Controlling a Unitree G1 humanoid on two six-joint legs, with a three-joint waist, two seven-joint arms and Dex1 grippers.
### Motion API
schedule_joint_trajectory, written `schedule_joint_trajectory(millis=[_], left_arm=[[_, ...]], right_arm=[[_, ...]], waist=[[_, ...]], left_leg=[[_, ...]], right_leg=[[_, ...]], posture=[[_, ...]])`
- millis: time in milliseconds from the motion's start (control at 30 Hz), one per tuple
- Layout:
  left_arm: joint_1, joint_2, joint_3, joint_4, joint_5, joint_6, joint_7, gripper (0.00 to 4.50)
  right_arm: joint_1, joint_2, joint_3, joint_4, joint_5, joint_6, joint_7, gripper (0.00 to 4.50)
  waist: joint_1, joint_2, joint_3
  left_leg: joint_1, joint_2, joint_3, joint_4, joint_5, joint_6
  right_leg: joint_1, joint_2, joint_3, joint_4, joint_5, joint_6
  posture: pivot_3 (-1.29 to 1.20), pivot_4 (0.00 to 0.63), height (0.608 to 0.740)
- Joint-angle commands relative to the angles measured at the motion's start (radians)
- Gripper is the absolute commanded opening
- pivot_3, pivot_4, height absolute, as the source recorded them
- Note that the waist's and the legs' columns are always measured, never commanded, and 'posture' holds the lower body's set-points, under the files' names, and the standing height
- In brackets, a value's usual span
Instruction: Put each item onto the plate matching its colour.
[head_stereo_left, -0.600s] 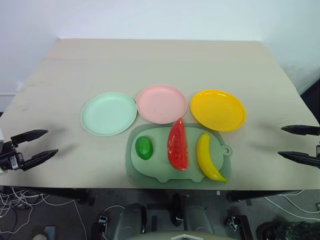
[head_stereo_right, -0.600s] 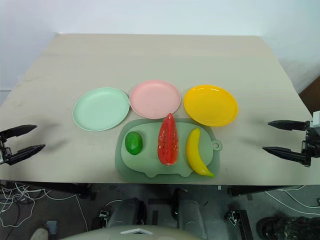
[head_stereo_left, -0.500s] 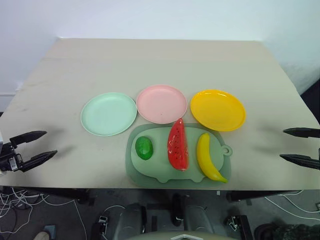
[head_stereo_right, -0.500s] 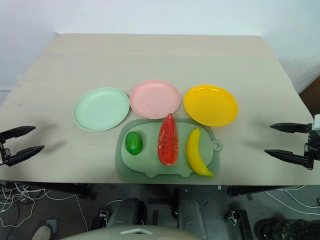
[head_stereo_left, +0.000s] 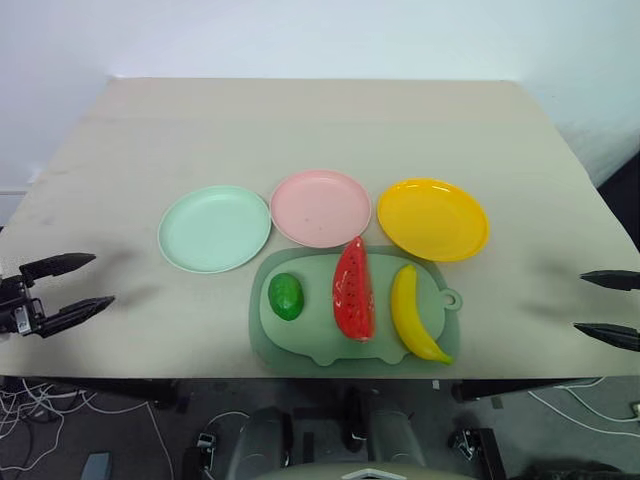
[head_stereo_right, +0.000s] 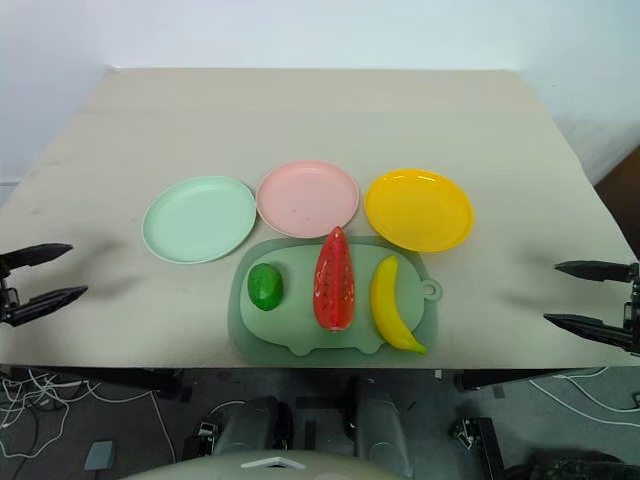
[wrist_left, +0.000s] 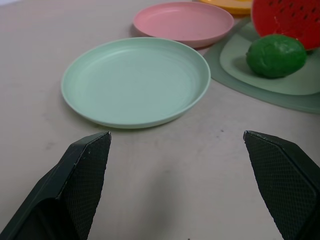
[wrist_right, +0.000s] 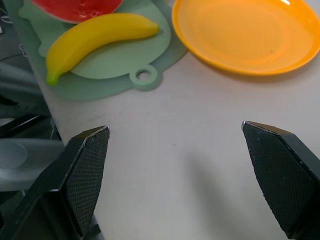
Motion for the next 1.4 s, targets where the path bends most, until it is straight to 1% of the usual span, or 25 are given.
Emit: schedule_joint_trajectory(millis=[33, 167, 333, 600, 800, 1033, 1233, 1400], left_arm=[[0.048, -0.005, 0.019, -0.05, -0.023, -0.006, -0.003, 4.47], [0.115, -0.04, 0.027, -0.152, -0.051, 0.019, -0.003, 4.47], [0.098, -0.055, 0.047, -0.283, -0.097, 0.103, 0.006, 4.47], [0.091, -0.098, 0.03, -0.401, -0.109, 0.172, 0.023, 4.47], [0.068, -0.113, 0.017, -0.414, -0.102, 0.185, 0.016, 4.47], [0.024, -0.129, -0.016, -0.408, -0.093, 0.2, 0.007, 4.47], [-0.008, -0.135, -0.04, -0.389, -0.083, 0.196, 0.002, 4.47], [-0.031, -0.145, -0.059, -0.386, -0.078, 0.193, -0.002, 4.47]], right_arm=[[0.02, -0.046, 0.028, 0.019, 0.063, -0.059, 0.002, 4.5], [0.033, -0.046, 0.062, 0.002, 0.098, -0.077, 0.002, 4.5], [0.034, -0.056, 0.082, -0.057, 0.148, -0.055, 0.002, 4.5], [0.023, -0.042, 0.09, -0.146, 0.171, -0.021, 0.002, 4.5], [0.056, -0.042, 0.052, -0.207, 0.183, 0.006, 0.002, 4.5], [0.143, -0.001, -0.062, -0.345, 0.169, 0.077, 0.002, 4.5], [0.159, 0.038, -0.118, -0.409, 0.135, 0.131, 0.002, 4.5], [0.165, 0.073, -0.16, -0.499, 0.112, 0.199, -0.015, 4.5]], waist=[[0.001, 0.0, 0.0], [0.005, 0.0, 0.0], [0.012, 0.0, 0.0], [0.006, 0.001, 0.0], [0.011, 0.001, 0.0], [0.01, 0.001, 0.0], [0.01, 0.001, 0.0], [0.01, 0.001, 0.0]], left_leg=[[0.0, 0.0, 0.0, 0.0, 0.0, 0.0], [0.0, 0.0, 0.0, 0.0, 0.0, 0.0], [0.0, 0.0, -0.001, 0.001, 0.0, 0.0], [0.0, 0.0, 0.0, 0.001, 0.0, 0.0], [0.0, -0.001, 0.0, 0.001, 0.0, 0.0], [0.0, -0.001, -0.001, 0.001, 0.0, 0.0], [0.0, -0.001, 0.0, 0.001, 0.0, 0.0], [0.0, -0.001, -0.001, 0.001, 0.0, 0.0]], right_leg=[[0.0, 0.0, 0.0, 0.0, 0.0, 0.0], [0.0, -0.001, 0.0, 0.0, 0.0, 0.0], [0.001, 0.0, 0.0, 0.0, 0.0, 0.0], [0.001, 0.001, 0.001, 0.0, 0.0, 0.0], [0.001, 0.0, 0.001, 0.0, 0.0, 0.0], [0.001, 0.0, 0.001, 0.0, 0.0, 0.0], [0.002, 0.001, 0.001, 0.0, 0.0, 0.0], [0.002, 0.0, 0.001, 0.0, 0.0, 0.0]], posture=[[0.0, 0.15, 0.736], [0.0, 0.15, 0.736], [0.0, 0.15, 0.736], [0.0, 0.15, 0.736], [0.0, 0.15, 0.736], [0.0, 0.15, 0.736], [0.0, 0.15, 0.736], [0.0, 0.15, 0.736]])
